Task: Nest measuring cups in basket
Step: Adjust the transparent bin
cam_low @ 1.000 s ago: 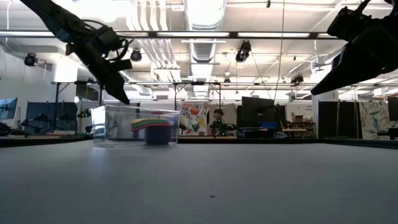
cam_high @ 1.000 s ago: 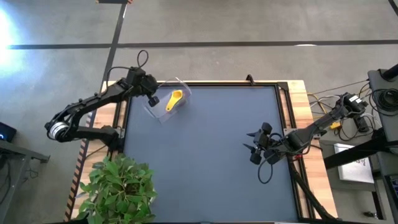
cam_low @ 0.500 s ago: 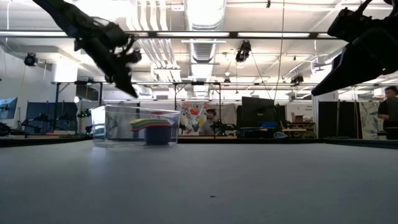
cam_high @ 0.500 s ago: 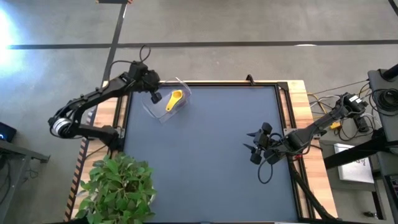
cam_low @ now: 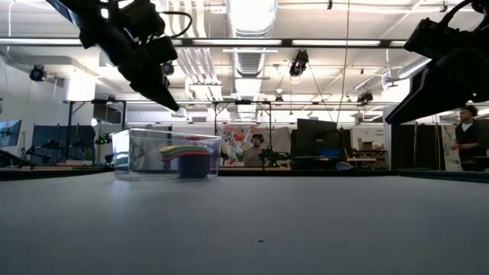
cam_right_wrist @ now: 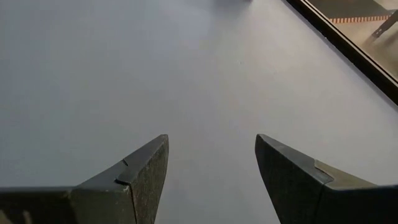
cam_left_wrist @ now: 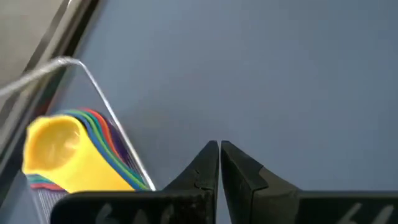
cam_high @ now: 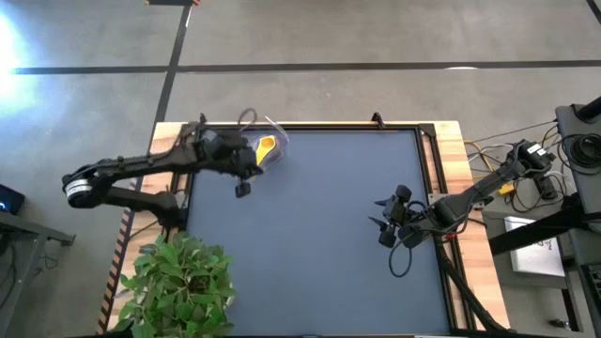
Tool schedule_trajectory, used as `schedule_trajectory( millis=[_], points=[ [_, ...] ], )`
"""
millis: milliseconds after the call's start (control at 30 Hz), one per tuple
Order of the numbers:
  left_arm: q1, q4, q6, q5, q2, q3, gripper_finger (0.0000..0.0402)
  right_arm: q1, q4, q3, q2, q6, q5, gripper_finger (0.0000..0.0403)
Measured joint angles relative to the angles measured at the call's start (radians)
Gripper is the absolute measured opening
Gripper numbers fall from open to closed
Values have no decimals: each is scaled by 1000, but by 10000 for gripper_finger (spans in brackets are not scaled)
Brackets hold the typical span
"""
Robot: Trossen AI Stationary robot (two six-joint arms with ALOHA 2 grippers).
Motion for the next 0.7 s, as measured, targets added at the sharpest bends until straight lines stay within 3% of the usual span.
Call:
schedule_trajectory(
  millis=[167, 567, 700],
  points=[
    [-90, -57, -33, -149, 15, -25, 0, 0, 8, 0, 0, 2, 0, 231],
    [-88, -212, -103, -359, 14, -53, 0, 0, 42, 0, 0, 11, 0, 231],
    [-87, -266, -146, -513, 14, -53, 0, 0, 46, 0, 0, 11, 0, 231]
  ],
)
